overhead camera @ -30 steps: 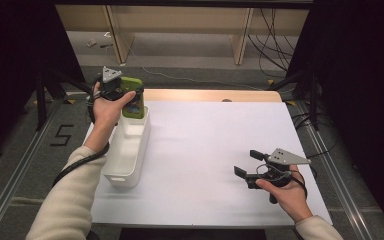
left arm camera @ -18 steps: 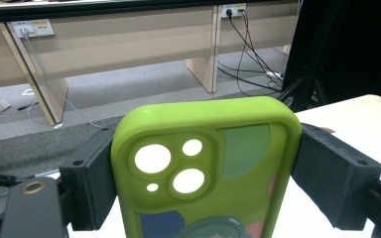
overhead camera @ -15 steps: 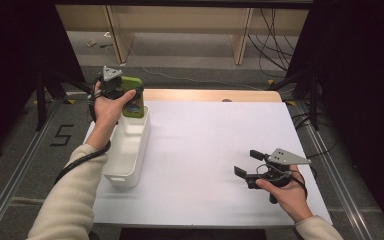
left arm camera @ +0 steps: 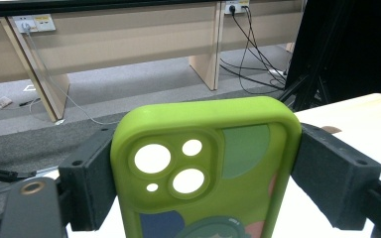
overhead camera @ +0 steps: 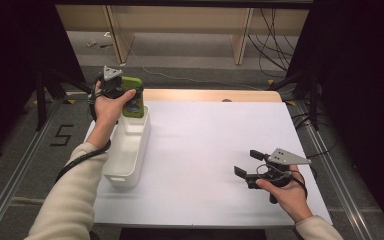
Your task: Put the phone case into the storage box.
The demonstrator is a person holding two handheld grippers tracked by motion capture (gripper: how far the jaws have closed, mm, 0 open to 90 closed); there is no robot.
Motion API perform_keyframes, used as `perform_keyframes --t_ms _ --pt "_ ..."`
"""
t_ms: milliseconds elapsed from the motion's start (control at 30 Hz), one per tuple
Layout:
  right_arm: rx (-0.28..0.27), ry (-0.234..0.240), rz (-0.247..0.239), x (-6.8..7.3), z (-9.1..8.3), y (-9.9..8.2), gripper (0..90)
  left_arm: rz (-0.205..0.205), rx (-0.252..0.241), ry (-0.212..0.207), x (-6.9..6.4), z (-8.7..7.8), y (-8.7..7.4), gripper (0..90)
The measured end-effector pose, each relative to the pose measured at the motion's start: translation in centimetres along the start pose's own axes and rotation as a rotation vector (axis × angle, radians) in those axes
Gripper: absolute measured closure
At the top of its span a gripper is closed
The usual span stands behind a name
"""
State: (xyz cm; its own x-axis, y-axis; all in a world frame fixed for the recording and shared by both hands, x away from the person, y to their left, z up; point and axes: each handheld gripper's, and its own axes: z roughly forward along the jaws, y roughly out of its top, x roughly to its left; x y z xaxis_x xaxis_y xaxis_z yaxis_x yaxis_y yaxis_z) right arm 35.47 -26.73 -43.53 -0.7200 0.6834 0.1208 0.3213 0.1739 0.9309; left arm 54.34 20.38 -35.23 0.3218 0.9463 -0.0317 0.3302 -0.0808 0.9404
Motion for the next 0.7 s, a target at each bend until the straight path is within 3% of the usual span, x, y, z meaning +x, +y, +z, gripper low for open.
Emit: perform_keyframes --t_ms 700 --pt "0.003 0.001 0.000 -0.01 0.00 -0.01 12.6 0.005 0.012 -0.011 0.16 0.78 -0.10 17.1"
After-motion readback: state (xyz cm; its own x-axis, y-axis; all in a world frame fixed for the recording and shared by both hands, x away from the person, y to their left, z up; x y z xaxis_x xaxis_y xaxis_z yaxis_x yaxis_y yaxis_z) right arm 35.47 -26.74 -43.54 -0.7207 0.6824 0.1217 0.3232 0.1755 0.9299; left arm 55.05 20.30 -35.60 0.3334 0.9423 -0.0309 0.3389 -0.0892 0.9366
